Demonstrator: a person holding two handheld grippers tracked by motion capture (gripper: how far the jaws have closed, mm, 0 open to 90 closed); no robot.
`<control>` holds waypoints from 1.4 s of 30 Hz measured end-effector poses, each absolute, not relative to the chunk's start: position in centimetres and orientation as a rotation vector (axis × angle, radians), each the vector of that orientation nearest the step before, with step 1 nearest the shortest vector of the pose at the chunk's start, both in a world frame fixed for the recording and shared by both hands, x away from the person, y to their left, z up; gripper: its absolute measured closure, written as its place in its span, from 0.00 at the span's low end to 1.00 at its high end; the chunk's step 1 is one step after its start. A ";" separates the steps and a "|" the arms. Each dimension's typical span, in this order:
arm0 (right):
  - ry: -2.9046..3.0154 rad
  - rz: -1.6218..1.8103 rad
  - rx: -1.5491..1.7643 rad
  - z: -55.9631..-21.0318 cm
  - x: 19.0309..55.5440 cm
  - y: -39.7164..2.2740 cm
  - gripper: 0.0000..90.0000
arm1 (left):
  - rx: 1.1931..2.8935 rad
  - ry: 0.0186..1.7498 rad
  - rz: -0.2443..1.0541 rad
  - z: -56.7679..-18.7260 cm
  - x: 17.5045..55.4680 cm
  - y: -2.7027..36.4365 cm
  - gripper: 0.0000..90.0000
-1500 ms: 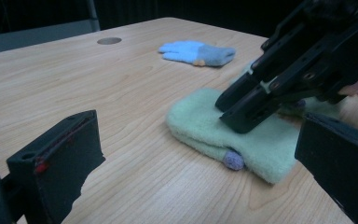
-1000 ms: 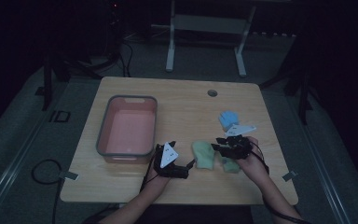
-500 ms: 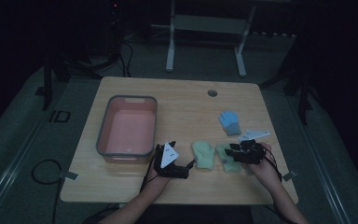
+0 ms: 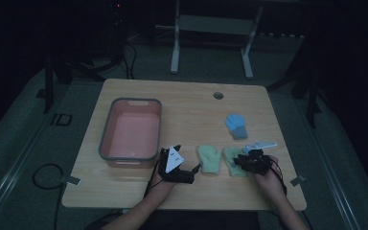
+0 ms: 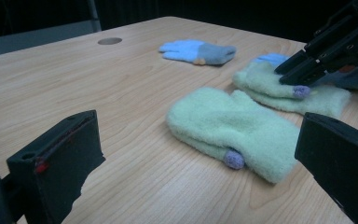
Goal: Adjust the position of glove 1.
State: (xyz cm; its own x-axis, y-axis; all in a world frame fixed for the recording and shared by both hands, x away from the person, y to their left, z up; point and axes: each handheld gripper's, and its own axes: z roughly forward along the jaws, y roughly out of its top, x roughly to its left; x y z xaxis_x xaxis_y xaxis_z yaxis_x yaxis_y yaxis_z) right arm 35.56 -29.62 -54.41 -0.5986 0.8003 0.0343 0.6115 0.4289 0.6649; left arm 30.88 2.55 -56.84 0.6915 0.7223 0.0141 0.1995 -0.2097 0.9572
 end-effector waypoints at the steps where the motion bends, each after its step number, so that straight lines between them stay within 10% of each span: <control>1: 2.390 0.928 1.224 -54.4 35.5 -29.5 0.82 | 1.756 0.738 0.569 -56.8 30.9 2.5 0.01; 30: 2.148 1.006 1.221 -45.4 33.9 -24.7 0.96 | 1.756 0.739 0.573 -56.8 30.9 2.5 0.01; 42: 2.248 1.027 1.170 -47.2 34.1 -19.6 0.96 | 1.761 0.730 0.574 -56.8 30.8 2.5 0.01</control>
State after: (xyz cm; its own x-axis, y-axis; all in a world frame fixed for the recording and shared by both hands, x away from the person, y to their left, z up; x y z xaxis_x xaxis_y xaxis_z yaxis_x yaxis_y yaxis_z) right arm 34.12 -19.60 -47.18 -0.5671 0.8235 -0.0173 0.5262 0.3784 0.7615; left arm 30.85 2.51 -56.83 0.6934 0.7202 0.0242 0.1935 -0.2184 0.9565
